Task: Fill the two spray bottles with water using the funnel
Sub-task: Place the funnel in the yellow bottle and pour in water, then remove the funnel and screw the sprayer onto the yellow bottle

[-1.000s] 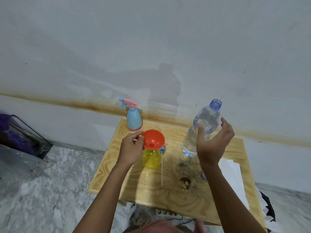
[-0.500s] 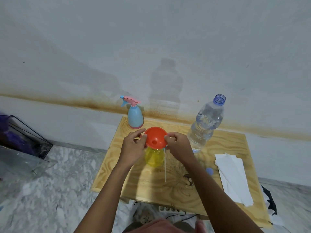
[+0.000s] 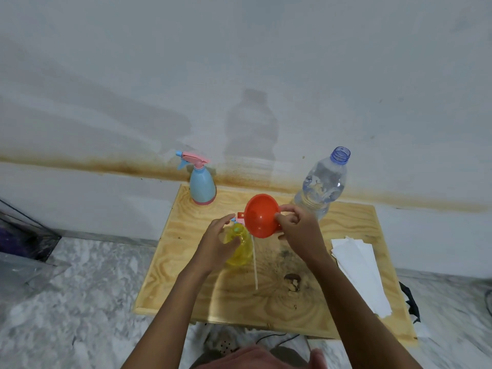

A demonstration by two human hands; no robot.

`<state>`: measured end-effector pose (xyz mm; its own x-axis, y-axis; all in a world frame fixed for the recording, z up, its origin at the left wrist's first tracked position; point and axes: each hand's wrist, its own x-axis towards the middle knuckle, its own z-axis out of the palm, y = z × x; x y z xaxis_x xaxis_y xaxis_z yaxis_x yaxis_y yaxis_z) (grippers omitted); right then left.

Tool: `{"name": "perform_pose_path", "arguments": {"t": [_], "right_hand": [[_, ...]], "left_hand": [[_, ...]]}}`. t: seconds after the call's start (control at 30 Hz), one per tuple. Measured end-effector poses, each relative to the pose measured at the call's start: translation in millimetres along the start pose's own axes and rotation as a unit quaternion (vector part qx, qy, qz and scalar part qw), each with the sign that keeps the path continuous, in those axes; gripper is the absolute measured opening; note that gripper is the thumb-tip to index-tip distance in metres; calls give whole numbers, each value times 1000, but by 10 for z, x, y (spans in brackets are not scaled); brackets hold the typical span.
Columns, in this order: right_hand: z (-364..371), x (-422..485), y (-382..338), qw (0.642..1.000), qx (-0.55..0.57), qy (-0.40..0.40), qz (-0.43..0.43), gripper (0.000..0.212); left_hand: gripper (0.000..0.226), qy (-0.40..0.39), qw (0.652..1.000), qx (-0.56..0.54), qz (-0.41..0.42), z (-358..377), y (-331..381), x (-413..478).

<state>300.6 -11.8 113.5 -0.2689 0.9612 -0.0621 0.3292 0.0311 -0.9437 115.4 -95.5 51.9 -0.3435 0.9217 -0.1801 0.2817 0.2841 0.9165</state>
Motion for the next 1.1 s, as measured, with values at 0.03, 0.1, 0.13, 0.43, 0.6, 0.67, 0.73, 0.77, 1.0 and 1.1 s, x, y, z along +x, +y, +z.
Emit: {"name": "perform_pose_path", "arguments": {"t": [0.03, 0.1, 0.13, 0.43, 0.6, 0.67, 0.73, 0.77, 1.0, 1.1], "right_hand": [[-61, 0, 65, 1000, 2, 10, 7, 13], [-158, -12, 247, 999, -23, 34, 17, 9], [-187, -13, 365, 997, -57, 49, 13, 8], [-31, -135, 1136, 970, -225, 89, -3, 4], [18, -167, 1384, 948, -305, 78, -40, 2], [17, -169, 1469, 943, -324, 70, -19, 4], [11, -168, 1527, 941, -333, 62, -2, 6], [7, -164, 1541, 940, -337, 57, 9, 8], [-5, -137, 1571, 944, -311, 34, 102, 18], [0, -132, 1460, 954, -260, 74, 130, 18]], "left_hand": [[55, -8, 1000, 6, 3, 20, -19, 17], [52, -12, 1000, 24, 15, 52, -45, 48], [44, -10, 999, 35, 23, 63, -44, 57], [28, 21, 999, 1, 33, 86, -86, 79], [28, 21, 999, 16, 25, 95, -104, 103], [28, 19, 999, 20, 25, 95, -117, 105], [28, 18, 999, 25, 25, 91, -131, 107], [29, 17, 999, 26, 25, 90, -139, 110], [31, 18, 999, 26, 21, 94, -154, 112], [31, 18, 999, 34, 26, 98, -166, 97]]}}
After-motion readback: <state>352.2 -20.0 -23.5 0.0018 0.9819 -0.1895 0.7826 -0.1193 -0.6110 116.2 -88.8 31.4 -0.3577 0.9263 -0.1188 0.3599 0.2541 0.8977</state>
